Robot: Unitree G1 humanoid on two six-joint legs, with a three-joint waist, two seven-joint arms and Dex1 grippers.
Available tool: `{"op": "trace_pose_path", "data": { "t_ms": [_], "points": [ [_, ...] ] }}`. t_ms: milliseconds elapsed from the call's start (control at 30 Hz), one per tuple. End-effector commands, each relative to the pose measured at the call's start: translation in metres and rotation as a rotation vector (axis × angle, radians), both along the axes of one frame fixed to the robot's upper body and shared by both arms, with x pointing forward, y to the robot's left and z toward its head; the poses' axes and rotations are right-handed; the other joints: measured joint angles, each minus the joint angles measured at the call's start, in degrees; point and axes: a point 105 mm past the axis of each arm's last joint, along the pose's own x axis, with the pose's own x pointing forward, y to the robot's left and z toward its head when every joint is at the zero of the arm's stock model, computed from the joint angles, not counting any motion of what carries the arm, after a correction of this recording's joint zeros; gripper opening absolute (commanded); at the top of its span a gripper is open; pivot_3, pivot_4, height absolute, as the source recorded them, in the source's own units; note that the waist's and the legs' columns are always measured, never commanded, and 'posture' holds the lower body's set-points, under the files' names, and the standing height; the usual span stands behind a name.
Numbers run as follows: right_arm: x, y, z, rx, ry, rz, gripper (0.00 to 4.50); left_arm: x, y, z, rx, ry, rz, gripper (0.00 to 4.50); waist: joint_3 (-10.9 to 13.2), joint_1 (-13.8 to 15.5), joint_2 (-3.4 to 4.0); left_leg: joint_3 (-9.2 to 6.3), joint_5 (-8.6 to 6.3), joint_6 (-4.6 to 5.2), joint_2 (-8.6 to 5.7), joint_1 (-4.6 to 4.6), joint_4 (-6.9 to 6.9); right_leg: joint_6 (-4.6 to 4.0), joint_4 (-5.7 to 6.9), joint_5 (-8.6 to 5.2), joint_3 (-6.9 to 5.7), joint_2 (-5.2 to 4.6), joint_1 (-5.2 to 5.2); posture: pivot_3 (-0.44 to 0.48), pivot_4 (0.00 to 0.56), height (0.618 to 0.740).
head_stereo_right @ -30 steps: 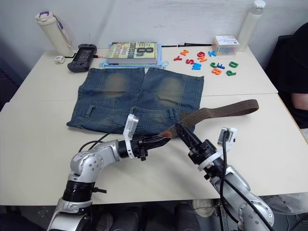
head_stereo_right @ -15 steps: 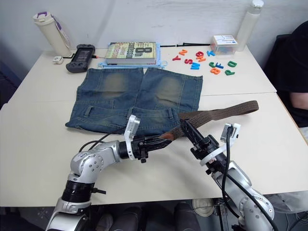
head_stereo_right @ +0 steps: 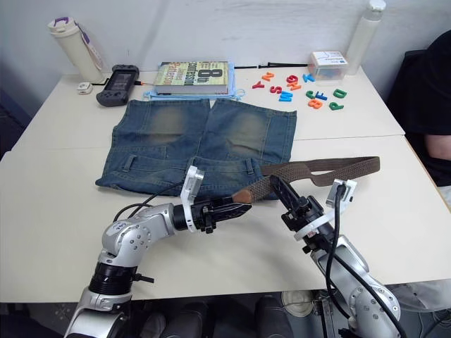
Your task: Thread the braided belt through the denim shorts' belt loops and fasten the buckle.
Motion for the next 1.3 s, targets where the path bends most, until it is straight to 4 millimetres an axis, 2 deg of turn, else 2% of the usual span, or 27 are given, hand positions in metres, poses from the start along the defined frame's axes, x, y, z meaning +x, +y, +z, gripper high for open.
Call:
{"op": "trace_pose_path", "data": {
  "t_ms": [33, 167, 267, 333, 467, 533, 667, 800, 933, 1100, 1233, 1300],
  "points": [
    [0.017, -0.02, 0.013, 0.006, -0.027, -0.168, 0.0, 0.012, 0.011, 0.009, 0.028, -0.095, 0.121, 2.53, 0.0, 0.0, 0.0, 0.0, 0.0, 0.0, 0.0, 0.0, 0.0, 0.0, 0.0, 0.0, 0.0, 0.0, 0.0, 0.0, 0.15, 0.74],
    [0.044, -0.033, 0.03, 0.003, -0.035, -0.315, 0.0, 0.011, 0.04, 0.005, 0.085, -0.101, 0.195, 2.53, 0.0, 0.0, 0.0, 0.0, 0.0, 0.0, 0.0, -0.01, 0.0, 0.0, 0.0, 0.0, 0.0, 0.0, 0.0, 0.0, 0.15, 0.74],
    [0.07, -0.028, 0.036, 0.01, 0.003, -0.375, 0.0, 0.008, 0.06, -0.003, 0.13, -0.081, 0.25, 2.53, 0.0, -0.1, 0.04, 0.0, 0.0, 0.0, 0.0, 0.0, 0.0, 0.0, 0.0, 0.0, 0.01, 0.0, -0.01, 0.0, 0.15, 0.74],
    [0.085, -0.022, 0.035, -0.018, 0.023, -0.399, 0.0, 0.006, 0.068, -0.005, 0.145, -0.079, 0.282, 2.53, 0.1, -0.4, 0.1, 0.01, 0.01, -0.01, 0.01, 0.0, -0.01, 0.0, 0.03, 0.0, 0.02, 0.0, -0.05, 0.0, 0.15, 0.74],
    [0.104, -0.012, 0.016, -0.076, 0.087, -0.412, 0.0, 0.008, 0.076, 0.003, 0.147, -0.128, 0.351, 2.53, 0.1, -0.7, 0.16, 0.05, 0.08, -0.14, 0.04, -0.03, -0.14, -0.03, 0.12, 0.02, 0.13, 0.0, -0.3, 0.0, 0.15, 0.74],
    [0.109, -0.011, 0.008, -0.084, 0.116, -0.422, 0.0, 0.009, 0.081, 0.01, 0.139, -0.159, 0.391, 2.53, 0.1, -0.7, 0.16, 0.12, 0.15, -0.19, 0.01, -0.34, -0.12, -0.06, 0.33, 0.02, 0.16, -0.02, -0.74, 0.0, 0.15, 0.74],
    [0.12, 0.0, -0.005, -0.117, 0.15, -0.405, 0.0, 0.016, 0.093, 0.023, 0.265, -0.39, 0.479, 2.53, 0.1, -1.3, 0.16, 0.19, 0.19, -0.14, -0.02, -0.34, -0.11, -0.09, 0.4, 0.03, 0.18, -0.02, -0.76, 0.0, 0.15, 0.74],
    [0.131, 0.011, -0.011, -0.137, 0.164, -0.391, 0.0, 0.015, 0.101, 0.027, 0.305, -0.435, 0.473, 2.53, 0.1, -1.7, 0.17, 0.19, 0.19, -0.16, 0.0, -0.34, -0.13, -0.09, 0.4, 0.03, 0.17, -0.02, -0.79, 0.0, 0.15, 0.74],
    [0.139, 0.025, -0.009, -0.197, 0.147, -0.366, 0.0, 0.014, 0.107, 0.022, 0.341, -0.449, 0.477, 2.53, 0.1, -1.8, 0.18, 0.29, 0.21, -0.2, 0.03, -0.32, -0.16, -0.12, 0.46, 0.05, 0.24, 0.01, -0.85, 0.0, 0.15, 0.74],
    [0.139, 0.046, 0.001, -0.286, 0.083, -0.319, 0.0, 0.013, 0.107, 0.019, 0.342, -0.441, 0.486, 2.53, 0.1, -1.8, 0.18, 0.29, 0.22, -0.2, 0.05, -0.33, -0.16, -0.13, 0.44, 0.06, 0.23, 0.0, -0.87, 0.0, 0.15, 0.74],
    [0.138, 0.042, 0.01, -0.288, 0.055, -0.332, 0.0, 0.012, 0.106, 0.019, 0.338, -0.438, 0.485, 2.53, 0.1, -2.0, 0.2, 0.29, 0.22, -0.2, 0.06, -0.33, -0.18, -0.13, 0.44, 0.06, 0.23, -0.02, -0.88, 0.0, 0.15, 0.74],
    [0.136, 0.03, 0.021, -0.307, 0.026, -0.359, 0.0, 0.012, 0.104, 0.018, 0.337, -0.436, 0.479, 2.53, 0.1, -1.9, 0.2, 0.29, 0.22, -0.2, 0.07, -0.34, -0.18, -0.13, 0.44, 0.06, 0.23, -0.03, -0.9, 0.0, 0.15, 0.74]
  ]
}}
